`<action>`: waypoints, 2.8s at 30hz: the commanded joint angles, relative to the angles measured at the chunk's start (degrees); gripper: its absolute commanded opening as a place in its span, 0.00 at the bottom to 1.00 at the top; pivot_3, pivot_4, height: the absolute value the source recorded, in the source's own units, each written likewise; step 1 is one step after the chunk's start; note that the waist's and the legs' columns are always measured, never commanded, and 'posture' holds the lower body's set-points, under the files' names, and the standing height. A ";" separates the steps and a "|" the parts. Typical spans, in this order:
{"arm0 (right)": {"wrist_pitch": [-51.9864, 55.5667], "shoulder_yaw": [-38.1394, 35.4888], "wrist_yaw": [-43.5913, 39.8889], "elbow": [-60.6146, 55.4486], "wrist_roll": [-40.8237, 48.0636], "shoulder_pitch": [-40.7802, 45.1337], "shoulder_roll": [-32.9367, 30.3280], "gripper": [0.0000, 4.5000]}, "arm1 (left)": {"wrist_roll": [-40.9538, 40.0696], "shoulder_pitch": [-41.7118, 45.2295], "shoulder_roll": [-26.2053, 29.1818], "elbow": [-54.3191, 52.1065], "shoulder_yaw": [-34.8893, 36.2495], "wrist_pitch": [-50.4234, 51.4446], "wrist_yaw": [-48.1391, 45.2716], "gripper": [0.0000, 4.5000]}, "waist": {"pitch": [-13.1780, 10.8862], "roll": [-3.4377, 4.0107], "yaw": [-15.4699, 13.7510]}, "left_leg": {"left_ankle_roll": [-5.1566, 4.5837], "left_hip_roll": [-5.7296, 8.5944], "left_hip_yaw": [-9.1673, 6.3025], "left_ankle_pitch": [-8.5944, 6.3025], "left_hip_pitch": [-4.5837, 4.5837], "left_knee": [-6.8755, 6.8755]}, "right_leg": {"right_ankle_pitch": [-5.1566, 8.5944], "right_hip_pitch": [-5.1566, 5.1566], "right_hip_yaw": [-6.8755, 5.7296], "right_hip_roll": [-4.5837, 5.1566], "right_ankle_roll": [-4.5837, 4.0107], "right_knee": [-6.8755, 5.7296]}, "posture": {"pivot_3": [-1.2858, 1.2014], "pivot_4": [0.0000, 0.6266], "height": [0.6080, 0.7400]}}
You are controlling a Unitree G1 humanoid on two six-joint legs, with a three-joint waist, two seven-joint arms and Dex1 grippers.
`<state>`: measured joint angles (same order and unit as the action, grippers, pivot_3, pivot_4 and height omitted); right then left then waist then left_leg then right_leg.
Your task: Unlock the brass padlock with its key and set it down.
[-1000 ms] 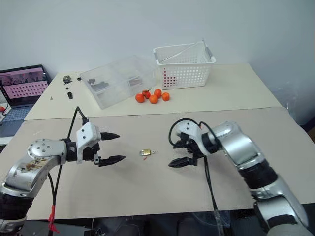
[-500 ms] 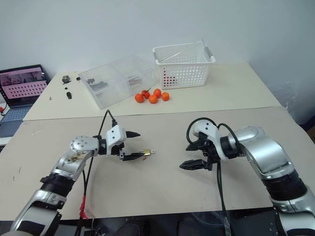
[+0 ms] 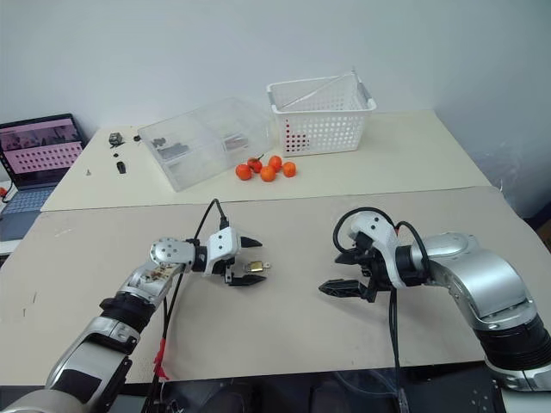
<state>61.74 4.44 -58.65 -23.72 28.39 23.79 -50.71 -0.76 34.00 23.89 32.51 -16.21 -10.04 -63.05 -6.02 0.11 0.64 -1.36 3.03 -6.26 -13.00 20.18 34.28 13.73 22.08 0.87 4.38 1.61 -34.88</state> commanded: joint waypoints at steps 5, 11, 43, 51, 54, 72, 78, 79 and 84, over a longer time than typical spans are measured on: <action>-1.00 -0.81 1.31 -0.11 0.68 1.91 -0.82 0.99 | -0.07 1.03 1.16 -0.45 1.33 0.80 -0.84 1.00 | 0.02 0.00 0.09 | -0.02 -0.02 0.00 -0.01 -0.03 0.03 | 0.00 -0.03 0.00 -0.02 0.01 -0.03 | 0.52 0.24 1.00; -1.75 0.69 2.00 1.31 -0.06 3.39 -0.33 0.99 | 0.32 0.98 1.79 0.63 1.47 0.58 -1.77 1.00 | 0.02 0.01 0.21 | -0.08 -0.03 0.00 -0.04 -0.03 0.03 | 0.00 -0.02 0.00 -0.04 0.01 -0.02 | 0.52 0.24 1.00; -5.42 2.80 3.96 2.45 -1.62 4.28 -1.23 1.00 | 0.34 3.08 0.22 2.57 0.89 4.63 -5.03 0.18 | 0.16 0.05 0.05 | -0.16 -0.02 -0.01 -0.09 -0.02 0.25 | 0.00 -0.10 -0.03 -0.04 0.02 -0.06 | 0.52 0.24 1.00; -28.68 5.98 4.76 2.80 -15.62 2.12 -3.54 1.00 | -2.96 8.32 1.60 -6.27 0.83 13.47 -11.30 0.18 | 0.15 0.03 0.13 | -0.59 0.02 0.01 -0.35 0.07 0.52 | 0.04 -0.06 -0.05 -0.05 0.09 -0.05 | 0.52 0.24 1.00; -41.17 6.98 8.51 3.67 -22.15 -0.17 -1.38 1.00 | -4.09 12.23 1.27 -6.08 0.79 15.34 -13.71 0.18 | 0.14 0.02 0.15 | -0.59 0.01 0.09 -0.35 0.03 0.50 | 0.04 -0.06 -0.02 -0.03 0.09 -0.02 | 0.52 0.24 1.00; -80.02 8.72 25.64 4.99 -45.60 -11.06 7.72 1.00 | -4.93 23.71 -4.30 0.00 -2.69 17.02 -25.70 0.18 | 0.13 0.00 0.32 | -0.61 0.00 0.13 -0.35 0.00 0.53 | 0.04 -0.08 0.01 -0.13 0.09 -0.06 | 0.52 0.24 1.00; -84.21 6.87 26.63 5.70 -46.80 -13.53 6.97 1.00 | -4.69 24.23 -3.66 0.81 -3.33 15.87 -27.91 0.18 | 0.13 0.00 0.36 | -0.66 -0.01 0.13 -0.37 -0.01 0.54 | 0.05 -0.08 0.03 -0.16 0.09 -0.06 | 0.52 0.24 1.00; -84.78 6.65 26.61 5.71 -46.89 -13.83 6.88 1.00 | -4.58 24.26 -3.43 1.02 -3.37 15.58 -28.24 0.18 | 0.13 0.00 0.37 | -0.66 -0.01 0.13 -0.37 -0.01 0.54 | 0.04 -0.08 0.04 -0.16 0.09 -0.06 | 0.52 0.24 1.00; -87.40 6.24 25.30 4.04 -45.91 -15.33 6.49 1.00 | -5.64 25.05 -2.04 2.57 -4.84 14.35 -29.44 0.18 | 0.12 -0.01 0.36 | -0.69 -0.02 0.13 -0.39 -0.02 0.53 | 0.05 -0.08 0.05 -0.19 0.09 -0.06 | 0.52 0.24 1.00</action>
<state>-23.65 12.29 -33.41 -16.95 -18.88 8.28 -43.91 -5.35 56.48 20.91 34.95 -20.53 5.65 -91.97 -5.90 0.10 1.00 -2.06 3.00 -6.14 -13.40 20.15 34.81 13.78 21.99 0.92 4.19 1.70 -34.94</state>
